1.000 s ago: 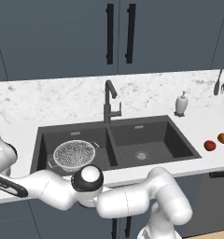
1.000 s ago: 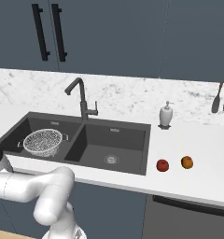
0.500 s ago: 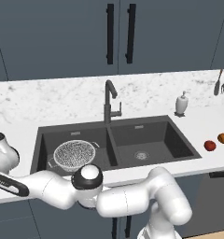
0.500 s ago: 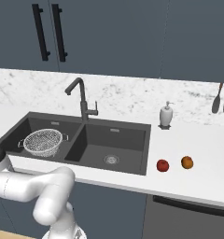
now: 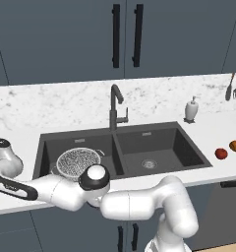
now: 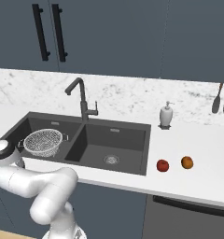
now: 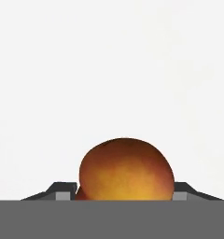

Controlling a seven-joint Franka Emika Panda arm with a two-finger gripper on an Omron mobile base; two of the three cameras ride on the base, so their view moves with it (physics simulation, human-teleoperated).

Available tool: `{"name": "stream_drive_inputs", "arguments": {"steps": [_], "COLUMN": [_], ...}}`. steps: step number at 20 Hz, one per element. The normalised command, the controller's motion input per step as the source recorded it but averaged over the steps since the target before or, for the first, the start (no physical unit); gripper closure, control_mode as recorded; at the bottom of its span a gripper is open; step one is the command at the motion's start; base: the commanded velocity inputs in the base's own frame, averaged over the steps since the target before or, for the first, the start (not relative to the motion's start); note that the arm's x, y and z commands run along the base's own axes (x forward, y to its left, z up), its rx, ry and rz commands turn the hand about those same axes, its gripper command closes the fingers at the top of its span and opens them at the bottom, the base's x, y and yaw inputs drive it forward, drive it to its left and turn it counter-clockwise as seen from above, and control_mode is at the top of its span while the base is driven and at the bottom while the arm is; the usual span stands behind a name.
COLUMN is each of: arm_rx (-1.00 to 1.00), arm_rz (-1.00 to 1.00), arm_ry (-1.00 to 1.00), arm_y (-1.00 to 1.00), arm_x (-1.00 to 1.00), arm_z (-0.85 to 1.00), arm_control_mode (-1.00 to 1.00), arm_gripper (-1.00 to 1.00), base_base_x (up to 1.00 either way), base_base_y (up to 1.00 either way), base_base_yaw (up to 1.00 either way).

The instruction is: Put the colander in the sink, put the peach, peach, apple in the colander, and turn on the sink faucet and pour water over the colander.

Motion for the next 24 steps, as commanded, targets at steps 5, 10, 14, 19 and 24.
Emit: {"name": "stream_drive_inputs", "arguments": {"steps": [5,10,14,19,24], "arm_rx": [-0.07,-0.11,-0.11,-0.09,-0.08], "arm_rz": [0.00,0.00,0.00,0.00,0.00], "arm_ry": [0.02,-0.07,-0.11,-0.11,-0.24], "arm_y": [-0.13,-0.41,-0.57,-0.71,-0.81], "arm_x": [-0.02,-0.22,-0.13,-0.16,-0.21], "arm_z": [0.06,0.21,0.19,0.04,0.00], "arm_control_mode": [-1.00,-1.00,-1.00,-1.00,-1.00], "arm_gripper": [1.00,1.00,1.00,1.00,1.00], "base_base_x": [0.00,0.00,0.00,0.00,0.00], "base_base_y": [0.00,0.00,0.00,0.00,0.00], "base_base_yaw": [0.00,0.00,0.00,0.00,0.00]}}
